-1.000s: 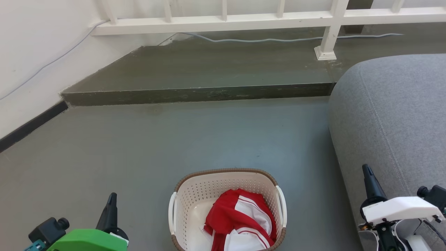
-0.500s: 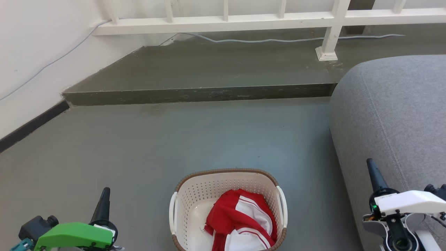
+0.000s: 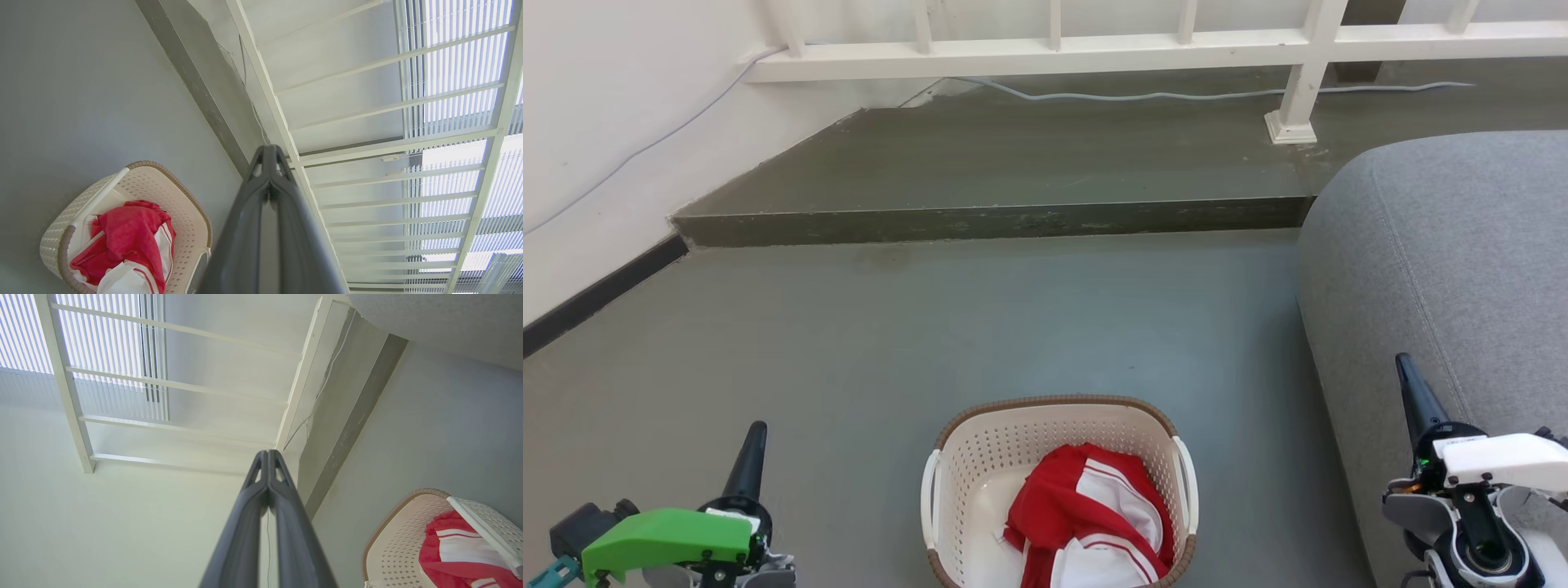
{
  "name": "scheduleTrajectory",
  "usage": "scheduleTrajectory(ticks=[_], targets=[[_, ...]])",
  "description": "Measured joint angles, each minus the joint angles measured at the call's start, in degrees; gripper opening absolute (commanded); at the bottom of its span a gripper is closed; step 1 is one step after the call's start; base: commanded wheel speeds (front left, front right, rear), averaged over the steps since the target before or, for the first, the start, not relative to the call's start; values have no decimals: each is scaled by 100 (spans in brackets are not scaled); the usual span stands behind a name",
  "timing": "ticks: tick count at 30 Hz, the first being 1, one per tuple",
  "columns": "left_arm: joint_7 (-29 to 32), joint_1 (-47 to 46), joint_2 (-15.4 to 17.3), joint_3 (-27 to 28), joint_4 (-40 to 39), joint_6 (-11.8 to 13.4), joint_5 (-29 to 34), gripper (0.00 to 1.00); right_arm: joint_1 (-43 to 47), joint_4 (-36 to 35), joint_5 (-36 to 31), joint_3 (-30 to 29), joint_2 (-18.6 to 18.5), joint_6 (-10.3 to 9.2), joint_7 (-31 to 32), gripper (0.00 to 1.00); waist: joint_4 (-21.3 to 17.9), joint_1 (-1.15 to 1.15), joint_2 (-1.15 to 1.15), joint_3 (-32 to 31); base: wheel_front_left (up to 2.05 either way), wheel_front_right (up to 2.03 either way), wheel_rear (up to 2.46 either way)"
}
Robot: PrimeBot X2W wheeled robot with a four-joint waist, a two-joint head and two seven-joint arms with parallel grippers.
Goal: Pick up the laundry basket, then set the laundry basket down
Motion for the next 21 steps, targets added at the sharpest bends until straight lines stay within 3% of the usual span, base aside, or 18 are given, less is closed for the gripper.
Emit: scheduleTrajectory(ticks=[21], targets=[[254,-289,-27,344,291,-272,-1390,0,-319,181,1497,-294,0,261,285,0,33,0,0,-11,0,0,0]])
